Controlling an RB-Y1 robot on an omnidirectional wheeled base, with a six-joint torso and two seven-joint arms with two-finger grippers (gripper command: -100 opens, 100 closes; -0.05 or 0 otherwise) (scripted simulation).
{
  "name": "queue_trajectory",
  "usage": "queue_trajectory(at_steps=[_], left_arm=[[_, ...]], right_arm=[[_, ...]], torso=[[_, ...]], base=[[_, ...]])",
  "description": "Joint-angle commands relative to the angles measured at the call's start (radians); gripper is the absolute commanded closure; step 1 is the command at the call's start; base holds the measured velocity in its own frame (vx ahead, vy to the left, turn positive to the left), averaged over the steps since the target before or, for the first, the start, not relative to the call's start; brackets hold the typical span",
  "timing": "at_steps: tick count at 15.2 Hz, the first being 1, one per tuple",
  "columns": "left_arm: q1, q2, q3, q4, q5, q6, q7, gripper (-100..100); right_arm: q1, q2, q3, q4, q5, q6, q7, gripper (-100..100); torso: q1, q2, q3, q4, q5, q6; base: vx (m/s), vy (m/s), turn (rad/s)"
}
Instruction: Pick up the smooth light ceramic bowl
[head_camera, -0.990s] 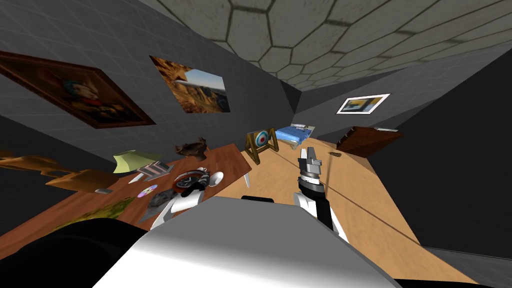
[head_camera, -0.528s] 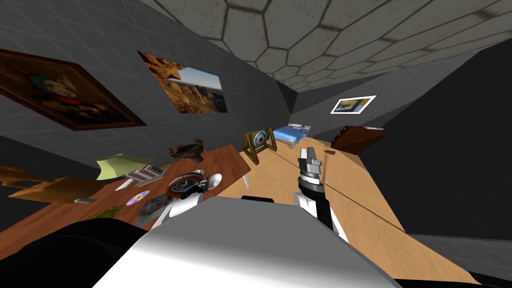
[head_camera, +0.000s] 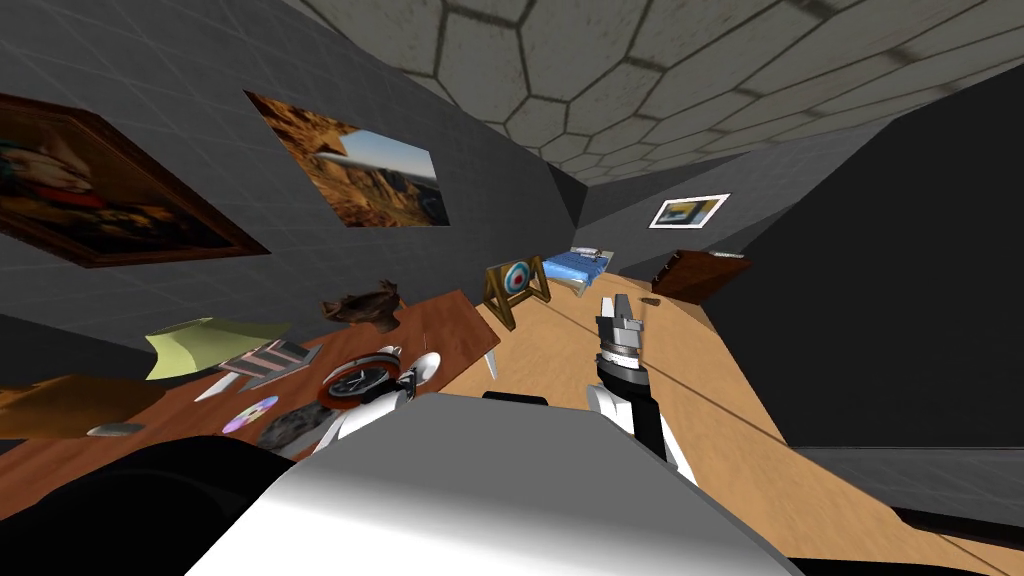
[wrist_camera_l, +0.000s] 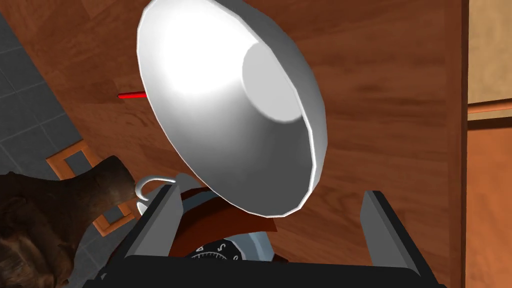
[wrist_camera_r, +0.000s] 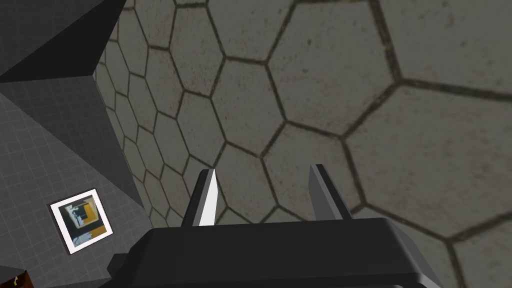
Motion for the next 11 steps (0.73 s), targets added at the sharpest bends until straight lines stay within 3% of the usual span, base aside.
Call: queue_trajectory(at_steps=[1, 5, 6, 11], left_arm=[[-0.003, -0.019, 0.009, 0.004, 0.007, 0.038, 0.002, -100], [-0.004, -0.077, 0.022, 0.016, 0.021, 0.083, 0.004, -100], [-0.004, -0.055, 0.021, 0.012, 0.02, 0.071, 0.003, -100], [-0.039, -0.054, 0.011, 0.099, 0.006, 0.014, 0.006, -100]], right_arm=[[0.0, 0.0, 0.0, 0.0, 0.0, 0.0, 0.0, 0], [0.0, 0.0, 0.0, 0.0, 0.0, 0.0, 0.0, 0], [0.0, 0.0, 0.0, 0.0, 0.0, 0.0, 0.0, 0], [0.0, 0.0, 0.0, 0.0, 0.0, 0.0, 0.0, 0]], torso=[[0.0, 0.0, 0.0, 0.0, 0.0, 0.0], [0.0, -0.001, -0.001, 0.0, 0.0, 0.0], [0.0, -0.001, -0.001, 0.0, 0.0, 0.0], [0.0, 0.001, 0.0, 0.0, 0.0, 0.0]], base=[[0.034, 0.019, -0.073], [0.044, 0.024, -0.078], [0.025, 0.014, -0.023], [0.011, 0.021, 0.015]])
